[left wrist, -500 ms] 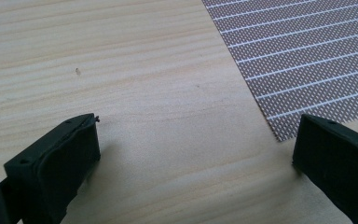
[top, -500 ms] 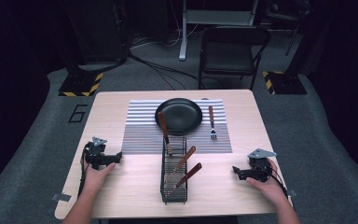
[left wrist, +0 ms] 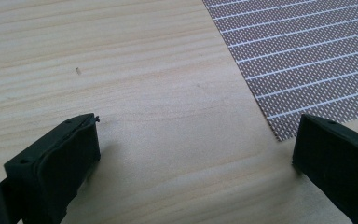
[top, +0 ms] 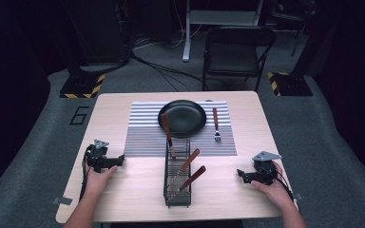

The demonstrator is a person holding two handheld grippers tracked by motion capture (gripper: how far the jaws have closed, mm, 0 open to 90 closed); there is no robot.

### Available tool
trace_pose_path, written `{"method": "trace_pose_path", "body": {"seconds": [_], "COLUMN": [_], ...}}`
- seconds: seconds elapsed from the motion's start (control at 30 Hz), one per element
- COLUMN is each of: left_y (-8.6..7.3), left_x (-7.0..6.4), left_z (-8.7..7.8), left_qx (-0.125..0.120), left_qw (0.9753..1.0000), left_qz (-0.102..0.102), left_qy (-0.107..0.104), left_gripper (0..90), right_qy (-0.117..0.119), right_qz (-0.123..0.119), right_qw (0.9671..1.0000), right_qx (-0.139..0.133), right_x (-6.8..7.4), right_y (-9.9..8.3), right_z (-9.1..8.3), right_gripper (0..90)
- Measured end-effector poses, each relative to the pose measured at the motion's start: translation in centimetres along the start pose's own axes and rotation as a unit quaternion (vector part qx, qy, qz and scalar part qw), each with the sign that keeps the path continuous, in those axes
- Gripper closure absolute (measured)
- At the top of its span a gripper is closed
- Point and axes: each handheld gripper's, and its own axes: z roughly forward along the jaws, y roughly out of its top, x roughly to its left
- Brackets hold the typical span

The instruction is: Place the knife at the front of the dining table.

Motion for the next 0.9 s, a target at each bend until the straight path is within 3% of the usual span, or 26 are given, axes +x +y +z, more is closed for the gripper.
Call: {"method": "trace_pose_path", "body": {"seconds": [0.27,0.37,0.47,0.57,0.7,0.73,0.9], "left_y": [-0.1,0.0,0.1,0.3,0.5,0.7,1.6], "left_x": [-0.1,-0.1,0.0,0.0,0.0,-0.2,-0.4], "left_z": [-0.1,-0.3,-0.8,-1.4,-2.1,-2.5,-3.9], "left_qx": [-0.009,-0.013,-0.002,0.003,0.004,-0.006,-0.02], "left_qw": [0.9999,0.9999,1.0,0.9997,0.9998,0.9995,0.999], "left_qz": [-0.004,-0.005,-0.007,-0.022,-0.021,-0.03,-0.037], "left_qy": [-0.004,-0.004,0.0,-0.008,-0.002,-0.002,-0.013], "left_gripper": [3.7,10.9,24.3,38.0,43.3,44.0,45.5], "right_qy": [0.0,0.0,0.0,0.0,0.0,0.0,0.0], "right_qz": [0.0,0.0,0.0,0.0,0.0,0.0,0.0], "right_qw": [1.0,1.0,1.0,1.0,1.0,1.0,1.0], "right_qx": [0.0,0.0,0.0,0.0,0.0,0.0,0.0], "right_x": [0.0,0.0,0.0,0.0,0.0,0.0,0.0], "right_y": [0.0,0.0,0.0,0.0,0.0,0.0,0.0], "right_z": [0.0,0.0,0.0,0.0,0.0,0.0,0.0], "right_gripper": [9.9,9.9,9.9,9.9,9.9,9.9,9.9]}}
